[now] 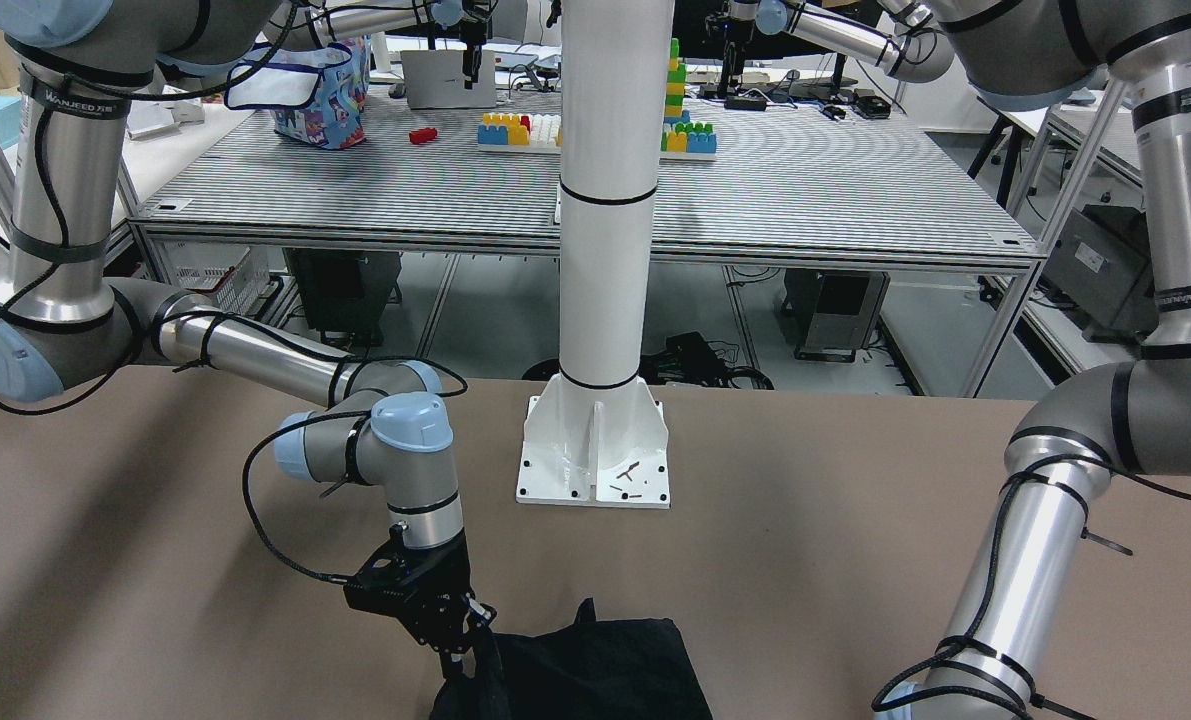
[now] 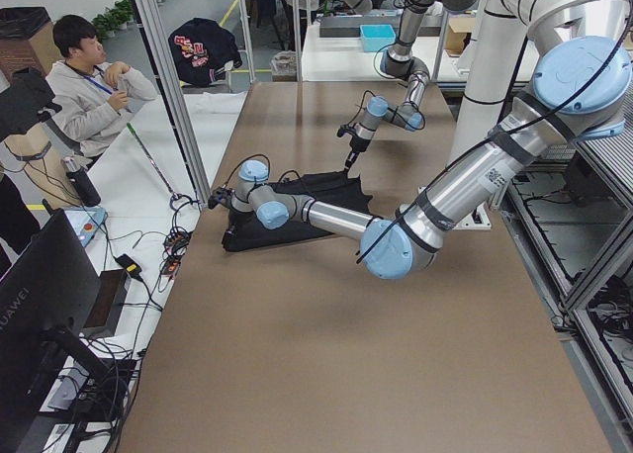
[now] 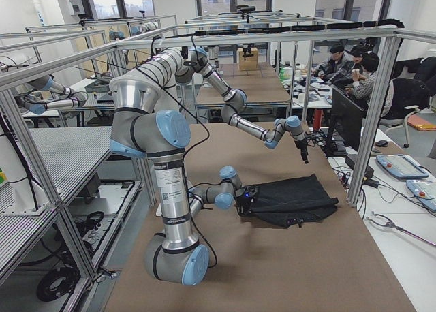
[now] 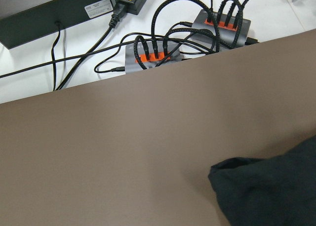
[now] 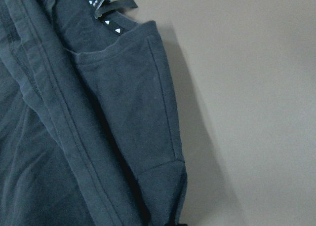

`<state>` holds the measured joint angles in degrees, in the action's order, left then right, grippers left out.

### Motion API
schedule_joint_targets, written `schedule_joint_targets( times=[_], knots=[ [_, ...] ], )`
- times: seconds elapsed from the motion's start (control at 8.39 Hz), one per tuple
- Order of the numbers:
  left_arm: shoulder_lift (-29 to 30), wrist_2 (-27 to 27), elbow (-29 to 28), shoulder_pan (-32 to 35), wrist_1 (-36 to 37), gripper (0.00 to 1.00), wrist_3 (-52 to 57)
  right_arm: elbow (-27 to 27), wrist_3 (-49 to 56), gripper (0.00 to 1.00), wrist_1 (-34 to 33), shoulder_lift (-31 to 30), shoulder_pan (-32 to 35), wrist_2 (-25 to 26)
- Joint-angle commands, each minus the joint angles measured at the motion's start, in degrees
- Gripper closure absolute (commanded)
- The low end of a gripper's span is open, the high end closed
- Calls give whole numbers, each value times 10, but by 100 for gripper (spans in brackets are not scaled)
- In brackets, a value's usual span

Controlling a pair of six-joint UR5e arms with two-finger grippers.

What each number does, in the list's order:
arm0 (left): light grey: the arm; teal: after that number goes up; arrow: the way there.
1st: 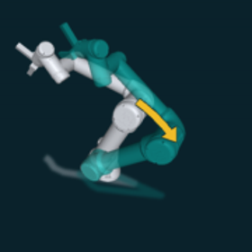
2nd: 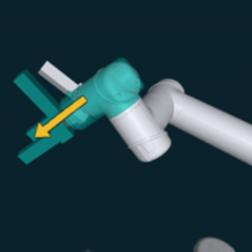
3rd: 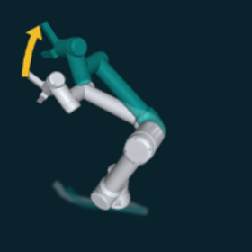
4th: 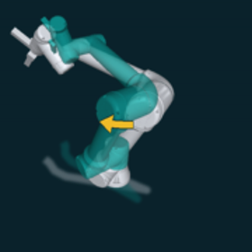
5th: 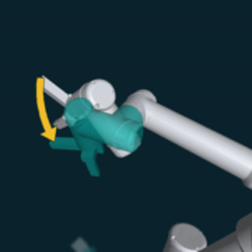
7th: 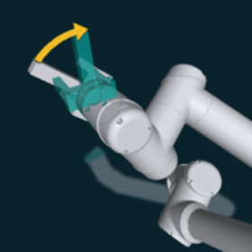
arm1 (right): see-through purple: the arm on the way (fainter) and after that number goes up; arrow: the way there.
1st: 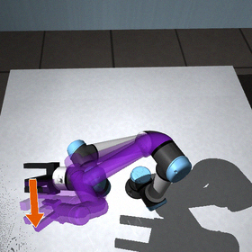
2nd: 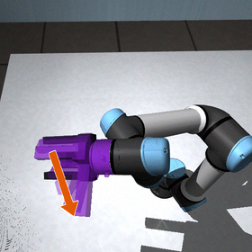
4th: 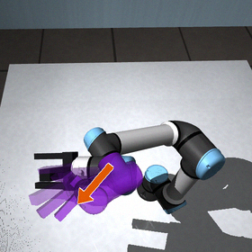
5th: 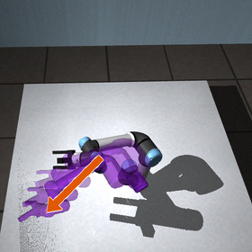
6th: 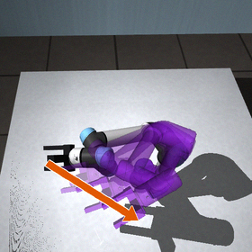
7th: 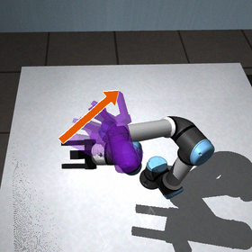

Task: Fold clothes

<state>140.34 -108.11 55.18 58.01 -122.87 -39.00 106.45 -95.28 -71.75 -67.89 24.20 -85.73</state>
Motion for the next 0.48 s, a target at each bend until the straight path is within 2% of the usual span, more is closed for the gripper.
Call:
schedule_joint_targets(
  times=[0.0,0.36],
  knots=[
    [-9,0,13,-1,0,0,-5,48,-5,100,-2,-29,-59,40],
    [-9,0,13,-1,0,0,-5,50,-6,100,-2,-29,-91,70]
  ],
)
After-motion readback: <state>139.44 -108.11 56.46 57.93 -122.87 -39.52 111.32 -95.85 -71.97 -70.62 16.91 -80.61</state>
